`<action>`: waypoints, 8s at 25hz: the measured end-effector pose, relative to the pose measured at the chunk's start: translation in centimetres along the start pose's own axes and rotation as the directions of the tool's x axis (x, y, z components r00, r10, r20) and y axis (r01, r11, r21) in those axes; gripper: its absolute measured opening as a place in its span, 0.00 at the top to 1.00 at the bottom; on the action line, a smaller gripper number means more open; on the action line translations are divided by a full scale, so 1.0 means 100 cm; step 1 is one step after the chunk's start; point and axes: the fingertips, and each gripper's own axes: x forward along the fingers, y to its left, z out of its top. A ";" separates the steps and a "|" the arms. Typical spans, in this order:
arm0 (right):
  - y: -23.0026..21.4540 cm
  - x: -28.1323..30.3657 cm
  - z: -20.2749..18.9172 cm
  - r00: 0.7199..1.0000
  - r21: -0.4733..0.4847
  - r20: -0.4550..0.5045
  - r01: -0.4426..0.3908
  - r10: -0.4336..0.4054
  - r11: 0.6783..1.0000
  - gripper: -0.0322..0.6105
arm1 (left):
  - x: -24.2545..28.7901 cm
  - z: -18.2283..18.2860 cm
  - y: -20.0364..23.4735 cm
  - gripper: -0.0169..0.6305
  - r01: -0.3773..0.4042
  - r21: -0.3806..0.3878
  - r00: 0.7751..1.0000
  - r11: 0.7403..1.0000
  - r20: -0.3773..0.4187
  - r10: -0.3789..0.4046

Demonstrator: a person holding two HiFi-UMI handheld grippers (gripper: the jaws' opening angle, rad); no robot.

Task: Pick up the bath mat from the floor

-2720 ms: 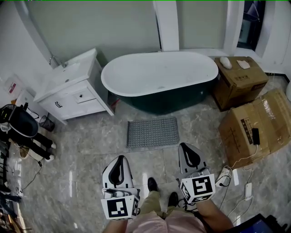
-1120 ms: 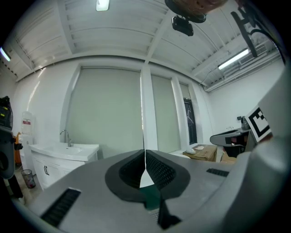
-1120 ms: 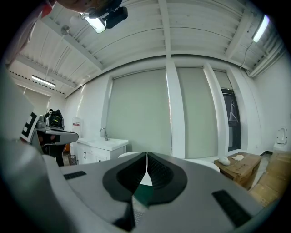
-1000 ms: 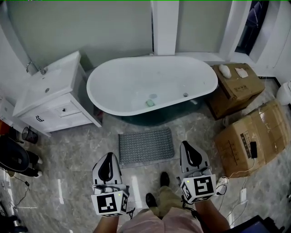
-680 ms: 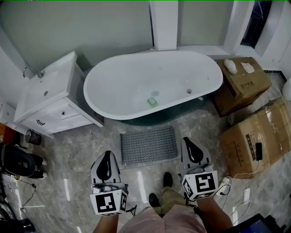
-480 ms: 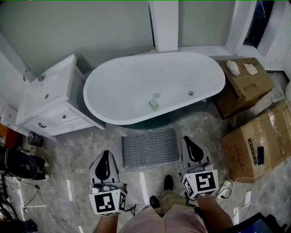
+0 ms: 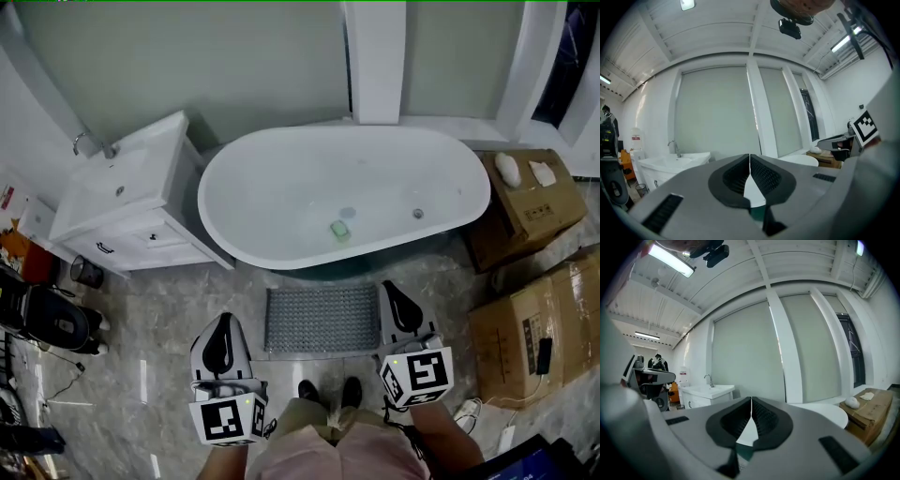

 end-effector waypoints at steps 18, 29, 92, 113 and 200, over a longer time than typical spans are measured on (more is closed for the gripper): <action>0.061 0.108 0.014 0.999 -0.081 -0.030 0.013 -0.016 0.997 0.92 | 0.066 -0.040 0.115 0.93 -0.022 -0.095 1.000 0.995 -0.024 0.020; 0.052 0.123 -0.001 0.988 -0.103 -0.072 0.128 -0.135 0.986 0.92 | 0.112 -0.070 0.140 0.93 0.063 -0.126 0.996 0.990 -0.059 -0.071; -0.078 0.101 -0.420 0.919 -0.084 -0.363 0.128 -0.150 0.988 0.92 | 0.128 -0.472 0.075 0.93 0.089 -0.072 0.905 0.993 -0.412 -0.111; -0.108 0.129 -0.565 0.915 -0.073 -0.362 0.163 -0.179 0.984 0.92 | 0.164 -0.621 0.089 0.93 0.039 -0.061 0.916 0.997 -0.398 -0.060; -0.175 0.160 -0.821 0.891 -0.053 -0.395 0.220 -0.223 0.974 0.92 | 0.201 -1.010 0.108 0.90 -0.020 -0.072 0.713 0.997 -0.701 -0.036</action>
